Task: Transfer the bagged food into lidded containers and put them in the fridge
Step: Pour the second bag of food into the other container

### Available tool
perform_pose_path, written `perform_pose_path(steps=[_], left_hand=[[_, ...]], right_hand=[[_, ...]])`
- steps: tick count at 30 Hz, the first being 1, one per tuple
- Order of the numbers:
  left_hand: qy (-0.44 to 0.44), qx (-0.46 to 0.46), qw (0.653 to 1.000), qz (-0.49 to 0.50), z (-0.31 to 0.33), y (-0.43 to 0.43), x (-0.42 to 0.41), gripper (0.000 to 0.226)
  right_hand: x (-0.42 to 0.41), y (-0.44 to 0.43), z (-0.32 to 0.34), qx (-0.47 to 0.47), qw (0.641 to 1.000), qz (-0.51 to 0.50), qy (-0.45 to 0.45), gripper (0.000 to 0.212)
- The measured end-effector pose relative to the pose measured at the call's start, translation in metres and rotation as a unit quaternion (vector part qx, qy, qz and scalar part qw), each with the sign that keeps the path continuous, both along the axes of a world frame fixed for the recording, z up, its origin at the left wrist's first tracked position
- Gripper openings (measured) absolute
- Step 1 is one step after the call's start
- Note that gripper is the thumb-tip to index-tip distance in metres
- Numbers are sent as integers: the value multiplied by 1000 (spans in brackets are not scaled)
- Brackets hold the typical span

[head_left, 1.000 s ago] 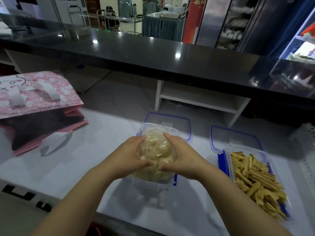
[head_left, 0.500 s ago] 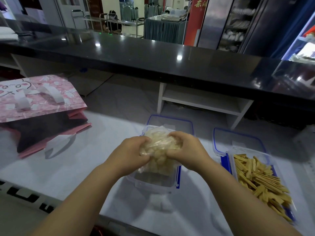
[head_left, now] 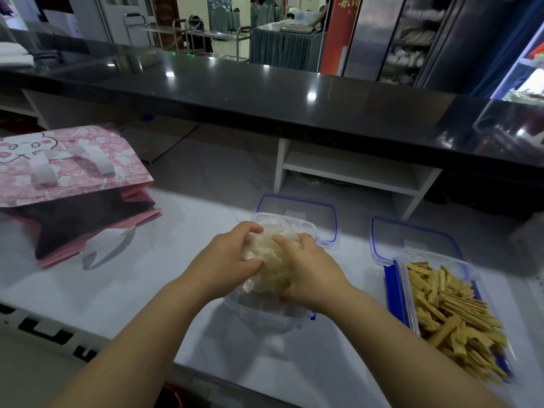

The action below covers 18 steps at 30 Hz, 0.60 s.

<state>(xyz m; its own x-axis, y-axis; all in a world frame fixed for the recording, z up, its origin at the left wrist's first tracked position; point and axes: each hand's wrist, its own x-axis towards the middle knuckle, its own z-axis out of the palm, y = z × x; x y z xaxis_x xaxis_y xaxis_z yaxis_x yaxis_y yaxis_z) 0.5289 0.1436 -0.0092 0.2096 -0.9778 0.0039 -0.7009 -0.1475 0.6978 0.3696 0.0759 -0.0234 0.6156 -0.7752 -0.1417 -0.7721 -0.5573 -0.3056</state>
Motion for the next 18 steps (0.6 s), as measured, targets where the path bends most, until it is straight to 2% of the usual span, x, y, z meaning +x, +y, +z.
perform_pose_path(steps=[2,6,8,10,12,14,18], left_hand=[[6,-5,1000,4,-2,2,2,42],[26,-17,999,-24,-5,6,2,44],[5,7,998,-62,-10,8,1,62],[-43,43,994,-94,-15,7,0,86],[-100,59,988,-103,-20,5,-5,100],[-150,53,983,-87,-23,1,-11,97],[-209,34,976,-53,-23,-7,-16,73]], right_hand=[[2,-1,-2,-36,999,-3,0,71],[-3,-3,1,-19,998,-23,-52,64],[-6,-3,5,2,995,-38,-92,62],[-8,-4,7,13,990,-52,-130,60],[-8,-5,7,23,985,-65,-156,60],[-8,-5,8,33,982,-76,-170,61],[-8,-5,12,79,964,-99,-233,42]])
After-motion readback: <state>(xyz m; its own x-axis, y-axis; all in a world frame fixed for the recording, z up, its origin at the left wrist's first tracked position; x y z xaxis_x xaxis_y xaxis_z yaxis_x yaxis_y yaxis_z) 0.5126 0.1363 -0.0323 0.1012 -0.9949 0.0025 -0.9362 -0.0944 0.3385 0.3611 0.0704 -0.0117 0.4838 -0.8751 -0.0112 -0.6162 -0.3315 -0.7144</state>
